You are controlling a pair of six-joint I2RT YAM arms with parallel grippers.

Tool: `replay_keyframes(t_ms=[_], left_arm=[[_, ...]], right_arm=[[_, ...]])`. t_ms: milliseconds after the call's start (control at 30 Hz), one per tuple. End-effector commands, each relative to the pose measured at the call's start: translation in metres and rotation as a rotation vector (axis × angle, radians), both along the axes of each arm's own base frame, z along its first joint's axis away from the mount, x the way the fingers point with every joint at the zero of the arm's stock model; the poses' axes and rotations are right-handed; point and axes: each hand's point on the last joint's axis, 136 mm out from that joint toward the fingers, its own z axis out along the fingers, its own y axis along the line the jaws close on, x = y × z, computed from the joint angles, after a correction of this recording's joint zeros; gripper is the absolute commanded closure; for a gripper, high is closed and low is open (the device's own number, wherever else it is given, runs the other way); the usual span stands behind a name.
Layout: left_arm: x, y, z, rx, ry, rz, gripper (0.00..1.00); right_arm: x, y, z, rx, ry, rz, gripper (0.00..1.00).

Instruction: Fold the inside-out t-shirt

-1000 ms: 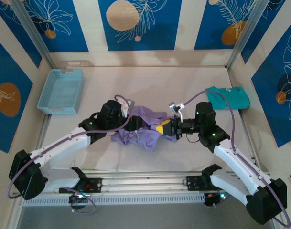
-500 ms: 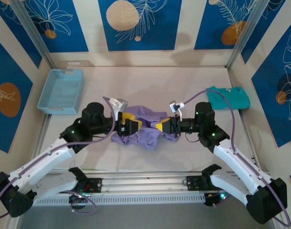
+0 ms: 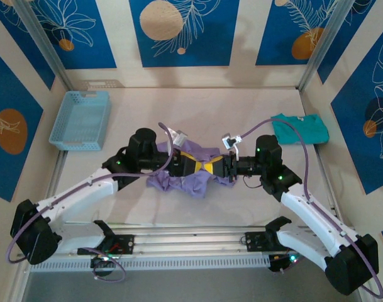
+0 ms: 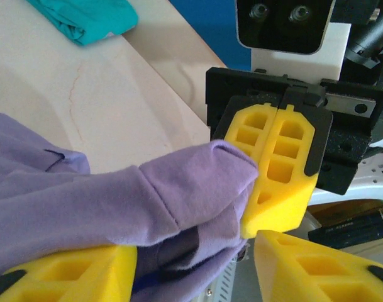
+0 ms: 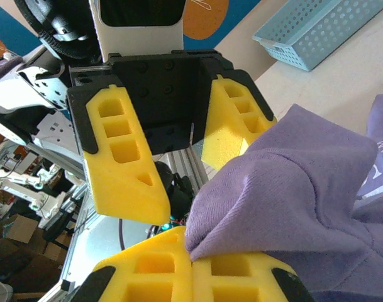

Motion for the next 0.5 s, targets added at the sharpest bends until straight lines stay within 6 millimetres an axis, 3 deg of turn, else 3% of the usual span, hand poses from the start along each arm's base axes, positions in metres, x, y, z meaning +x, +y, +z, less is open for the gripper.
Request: replay_keyframes(t_ms=[0, 167, 367, 433, 467], left_arm=[[-0.004, -0.009, 0.024, -0.070, -0.031, -0.051, 0.55], [-0.007, -0.013, 0.023, -0.083, -0.013, -0.074, 0.70], [-0.004, -0.009, 0.025, -0.078, -0.022, -0.043, 0.97], [0.000, -0.005, 0.026, -0.066, -0.040, -0.001, 1.00], [0.002, -0.002, 0.028, -0.062, -0.053, 0.022, 1.00]], right_arm=[[-0.002, 0.000, 0.005, 0.002, -0.001, 0.002, 1.00], [-0.001, 0.000, 0.005, 0.001, -0.005, -0.004, 1.00], [0.006, -0.003, -0.001, -0.037, 0.004, -0.055, 1.00], [0.012, -0.009, -0.008, -0.087, 0.001, -0.124, 0.94], [0.015, -0.013, -0.012, -0.118, -0.020, -0.170, 0.85]])
